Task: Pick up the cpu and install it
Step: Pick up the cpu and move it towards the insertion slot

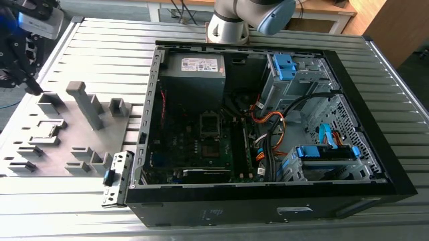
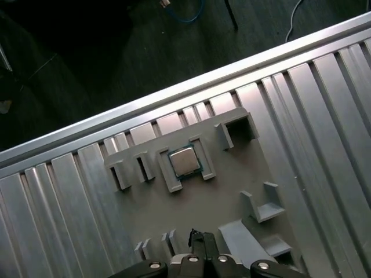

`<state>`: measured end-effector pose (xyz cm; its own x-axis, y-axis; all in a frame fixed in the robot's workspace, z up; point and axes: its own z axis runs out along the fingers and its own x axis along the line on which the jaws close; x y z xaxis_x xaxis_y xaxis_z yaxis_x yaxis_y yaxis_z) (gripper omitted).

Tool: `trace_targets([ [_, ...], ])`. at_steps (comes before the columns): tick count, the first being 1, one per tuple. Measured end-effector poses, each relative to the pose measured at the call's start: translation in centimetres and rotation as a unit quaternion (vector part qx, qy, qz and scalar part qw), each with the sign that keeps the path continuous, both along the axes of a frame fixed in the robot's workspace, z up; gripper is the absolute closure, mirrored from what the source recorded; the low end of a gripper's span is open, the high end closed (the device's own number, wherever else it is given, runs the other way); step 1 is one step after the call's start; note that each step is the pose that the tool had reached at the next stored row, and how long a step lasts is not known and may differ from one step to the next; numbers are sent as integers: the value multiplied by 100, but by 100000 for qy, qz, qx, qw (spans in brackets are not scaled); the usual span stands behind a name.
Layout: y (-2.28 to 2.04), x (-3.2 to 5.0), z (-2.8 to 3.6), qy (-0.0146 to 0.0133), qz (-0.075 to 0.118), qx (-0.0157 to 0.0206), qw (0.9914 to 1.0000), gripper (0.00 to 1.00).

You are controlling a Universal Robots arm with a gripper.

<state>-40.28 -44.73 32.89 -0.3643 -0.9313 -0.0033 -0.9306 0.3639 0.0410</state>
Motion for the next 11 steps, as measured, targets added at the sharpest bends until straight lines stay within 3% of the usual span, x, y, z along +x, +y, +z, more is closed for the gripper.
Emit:
trace_targets([
  [6, 1, 0, -16, -6, 4502, 302, 99898, 89],
  [11, 0, 0, -42, 0, 8459, 310, 99641, 89],
])
